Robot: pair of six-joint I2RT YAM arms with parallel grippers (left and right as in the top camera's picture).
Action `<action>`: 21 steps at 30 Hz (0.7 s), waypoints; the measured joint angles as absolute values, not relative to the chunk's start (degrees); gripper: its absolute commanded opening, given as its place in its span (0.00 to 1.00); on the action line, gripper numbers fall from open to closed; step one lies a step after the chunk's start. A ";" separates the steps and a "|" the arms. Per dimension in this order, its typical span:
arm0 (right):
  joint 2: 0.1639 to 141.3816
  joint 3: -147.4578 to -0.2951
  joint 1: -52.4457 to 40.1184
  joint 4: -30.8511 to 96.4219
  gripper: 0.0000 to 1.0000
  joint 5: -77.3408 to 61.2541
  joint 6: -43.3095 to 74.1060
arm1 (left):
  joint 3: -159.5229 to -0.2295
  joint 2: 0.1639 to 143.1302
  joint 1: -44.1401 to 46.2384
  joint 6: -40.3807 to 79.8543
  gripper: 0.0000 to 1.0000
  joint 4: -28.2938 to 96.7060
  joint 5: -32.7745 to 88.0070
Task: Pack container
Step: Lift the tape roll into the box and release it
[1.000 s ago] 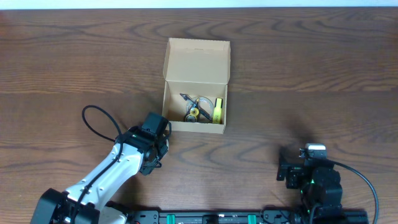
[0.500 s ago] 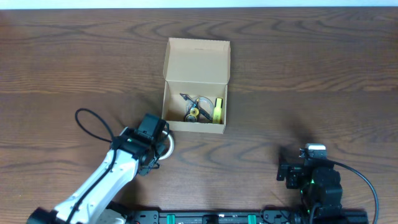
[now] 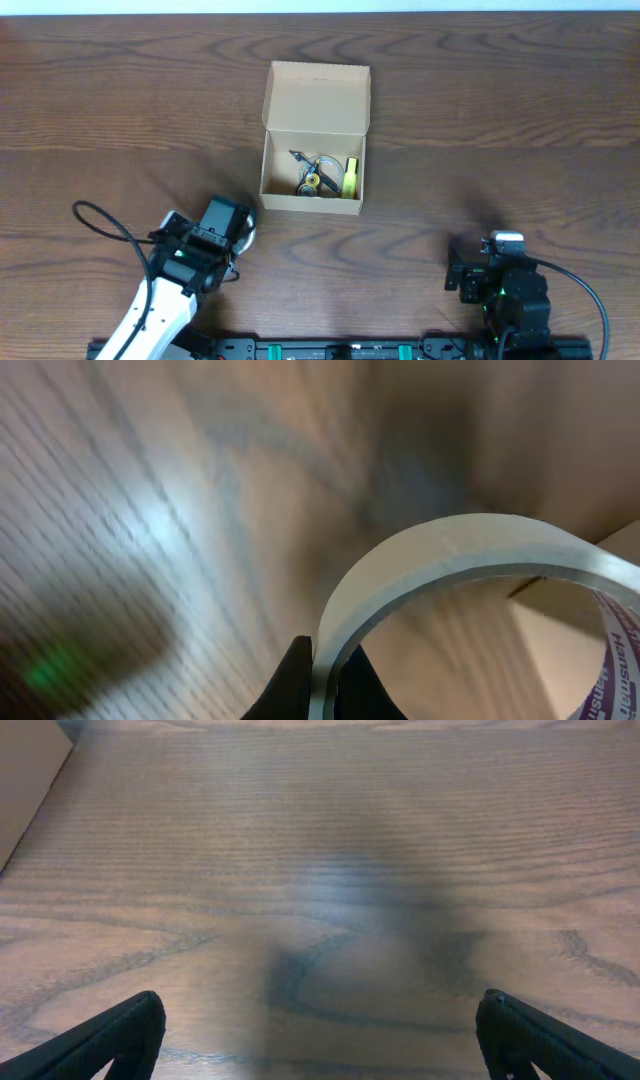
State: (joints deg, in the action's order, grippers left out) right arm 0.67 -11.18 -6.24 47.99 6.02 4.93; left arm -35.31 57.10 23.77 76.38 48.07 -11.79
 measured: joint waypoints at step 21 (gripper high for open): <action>0.67 -11.18 -6.24 47.97 0.99 6.00 4.95 | -80.18 87.15 23.77 40.34 0.09 49.34 -10.81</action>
